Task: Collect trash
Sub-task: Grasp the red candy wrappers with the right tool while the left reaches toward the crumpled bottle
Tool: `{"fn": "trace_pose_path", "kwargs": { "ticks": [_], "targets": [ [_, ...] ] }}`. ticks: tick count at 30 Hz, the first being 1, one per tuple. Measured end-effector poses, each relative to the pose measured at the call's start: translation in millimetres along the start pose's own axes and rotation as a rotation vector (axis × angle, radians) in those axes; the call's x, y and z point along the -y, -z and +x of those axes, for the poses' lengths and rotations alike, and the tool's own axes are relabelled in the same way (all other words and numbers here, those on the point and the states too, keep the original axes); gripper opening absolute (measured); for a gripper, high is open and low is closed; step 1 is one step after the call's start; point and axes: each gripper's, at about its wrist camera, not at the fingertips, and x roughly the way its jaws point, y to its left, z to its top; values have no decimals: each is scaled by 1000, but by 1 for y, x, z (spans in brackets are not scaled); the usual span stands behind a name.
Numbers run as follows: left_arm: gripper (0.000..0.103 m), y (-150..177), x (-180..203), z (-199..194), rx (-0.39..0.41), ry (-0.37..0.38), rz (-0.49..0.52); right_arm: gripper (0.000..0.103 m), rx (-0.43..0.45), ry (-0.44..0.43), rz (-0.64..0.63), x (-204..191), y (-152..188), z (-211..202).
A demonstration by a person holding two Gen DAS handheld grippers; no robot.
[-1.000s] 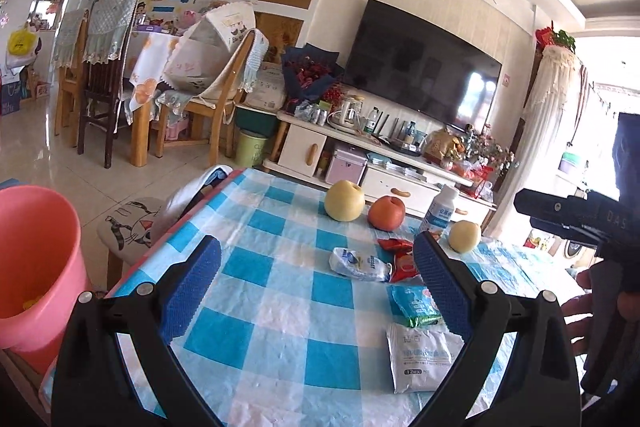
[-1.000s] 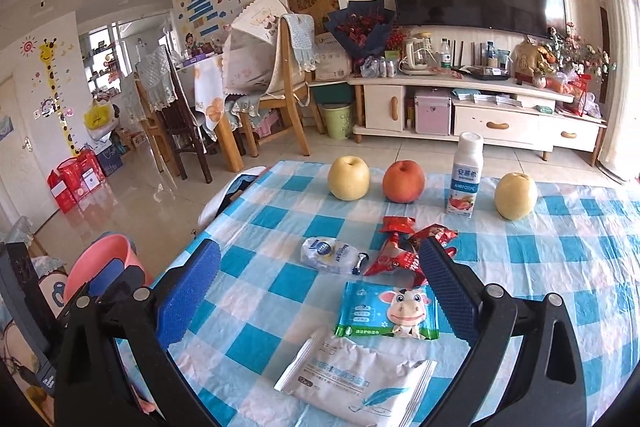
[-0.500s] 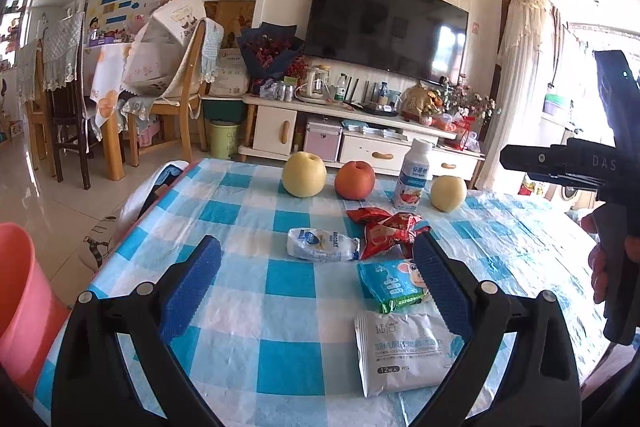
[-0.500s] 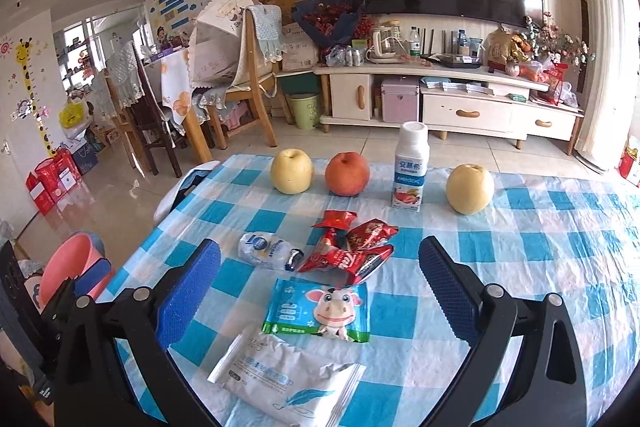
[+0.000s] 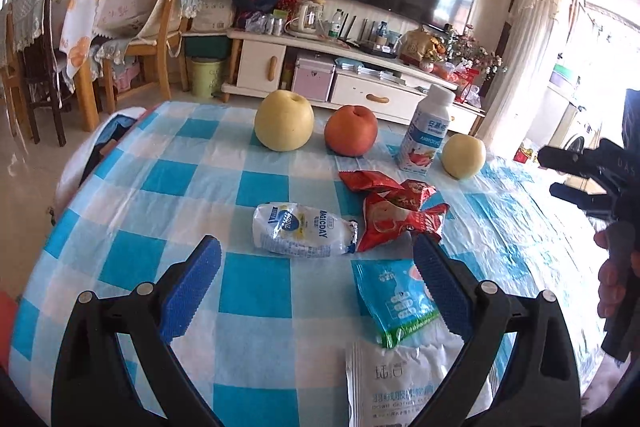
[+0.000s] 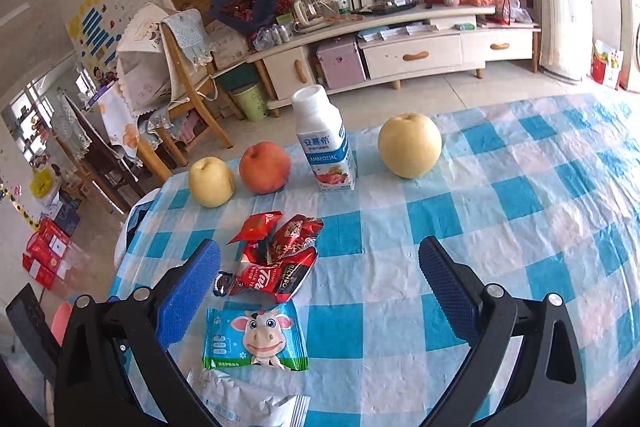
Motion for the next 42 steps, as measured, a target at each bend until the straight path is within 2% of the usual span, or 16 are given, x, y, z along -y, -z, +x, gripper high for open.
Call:
{"fn": "trace_pose_path", "kwargs": {
  "ticks": [4,9,10,11,14,21,26,29,31,34,37,42],
  "targets": [
    [97,-11,-11,28,-41,11,-85,98,-68,-46,35,1,2,32],
    [97,-27,-18,55,-59,-5,-99,96,-103,-38,-3,-7,1,66],
    [97,-28,-20,60,-64,-13,-109,93,-108,-39,-1,-8,0,71],
    [97,-29,-22,67,-72,-15,-121,86,-117,-51,11,-7,-2,78],
    [97,-29,-26,79,-98,-22,-143,82,-148,-78,52,-6,-6,99],
    [97,-33,-30,95,-115,-48,-141,82,-187,-77,86,-10,-11,129],
    [95,-31,-30,107,-165,-91,-116,82,-196,-29,60,-15,-12,144],
    [87,-28,-29,114,-208,-103,-89,82,-200,-13,58,-15,-10,151],
    [84,-27,-28,114,-208,-95,-84,78,-194,-7,38,-17,-9,152],
    [74,-27,-26,111,-223,-72,-80,71,-201,-11,-28,-27,-6,154],
    [73,-25,-24,108,-238,-63,-60,63,-211,5,-129,-41,-1,155],
    [70,-18,-24,98,-265,-37,-61,58,-237,-39,-199,-51,8,154]
  ]
}}
